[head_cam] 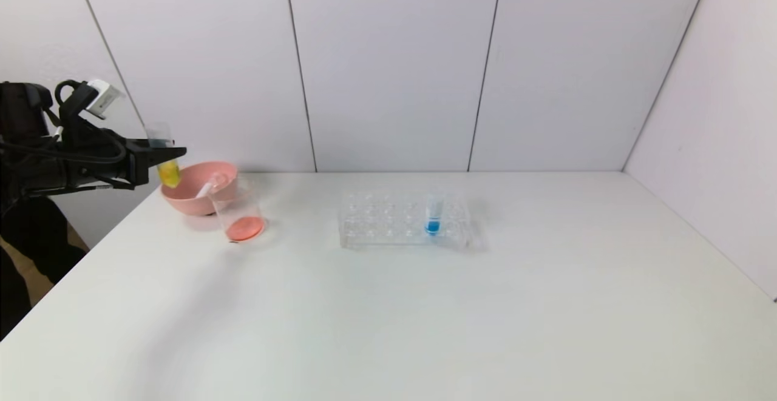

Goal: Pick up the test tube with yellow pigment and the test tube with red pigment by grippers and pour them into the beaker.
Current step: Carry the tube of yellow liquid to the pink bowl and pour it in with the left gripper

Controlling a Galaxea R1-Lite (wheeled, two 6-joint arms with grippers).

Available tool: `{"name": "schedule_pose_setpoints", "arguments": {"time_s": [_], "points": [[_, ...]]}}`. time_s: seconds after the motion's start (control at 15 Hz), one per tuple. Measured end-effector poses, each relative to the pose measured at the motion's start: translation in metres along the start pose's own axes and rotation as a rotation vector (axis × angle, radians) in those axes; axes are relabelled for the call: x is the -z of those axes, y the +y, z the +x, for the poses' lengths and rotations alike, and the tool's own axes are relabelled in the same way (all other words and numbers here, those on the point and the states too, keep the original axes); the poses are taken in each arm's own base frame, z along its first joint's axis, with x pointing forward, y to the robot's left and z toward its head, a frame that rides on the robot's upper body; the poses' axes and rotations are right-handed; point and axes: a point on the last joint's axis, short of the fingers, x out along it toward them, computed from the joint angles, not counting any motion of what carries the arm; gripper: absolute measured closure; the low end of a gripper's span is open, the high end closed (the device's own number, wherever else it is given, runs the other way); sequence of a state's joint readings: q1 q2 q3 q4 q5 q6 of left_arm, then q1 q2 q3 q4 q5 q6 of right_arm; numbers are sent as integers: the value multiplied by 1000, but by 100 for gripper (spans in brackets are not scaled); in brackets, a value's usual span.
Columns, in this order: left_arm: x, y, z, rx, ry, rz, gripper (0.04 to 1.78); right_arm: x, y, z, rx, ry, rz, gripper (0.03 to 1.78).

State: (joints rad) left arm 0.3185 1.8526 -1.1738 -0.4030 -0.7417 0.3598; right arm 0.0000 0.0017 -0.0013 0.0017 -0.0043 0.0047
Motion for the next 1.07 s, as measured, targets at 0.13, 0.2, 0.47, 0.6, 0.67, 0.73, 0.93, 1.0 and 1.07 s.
{"name": "schedule_pose_setpoints", "arguments": {"time_s": [0.13, 0.2, 0.47, 0.6, 0.67, 0.73, 0.93, 1.0, 1.07], "points": [[0, -1, -2, -10, -7, -57, 136, 0, 0, 0, 0, 0, 0, 11], [0, -1, -2, -11, -11, -77, 136, 0, 0, 0, 0, 0, 0, 11], [1, -1, -4, -14, -5, -102, 136, 0, 0, 0, 0, 0, 0, 11], [-1, -2, -1, -23, -16, -139, 136, 0, 0, 0, 0, 0, 0, 11], [-3, -2, 0, -25, -28, -133, 136, 0, 0, 0, 0, 0, 0, 11], [-3, -1, 1, -27, -42, -123, 136, 0, 0, 0, 0, 0, 0, 11], [-3, 0, 1, -35, -55, -115, 136, 0, 0, 0, 0, 0, 0, 11], [-2, 0, 1, -35, -54, -114, 136, 0, 0, 0, 0, 0, 0, 11], [-1, 0, 1, -33, -53, -112, 136, 0, 0, 0, 0, 0, 0, 11]]}}
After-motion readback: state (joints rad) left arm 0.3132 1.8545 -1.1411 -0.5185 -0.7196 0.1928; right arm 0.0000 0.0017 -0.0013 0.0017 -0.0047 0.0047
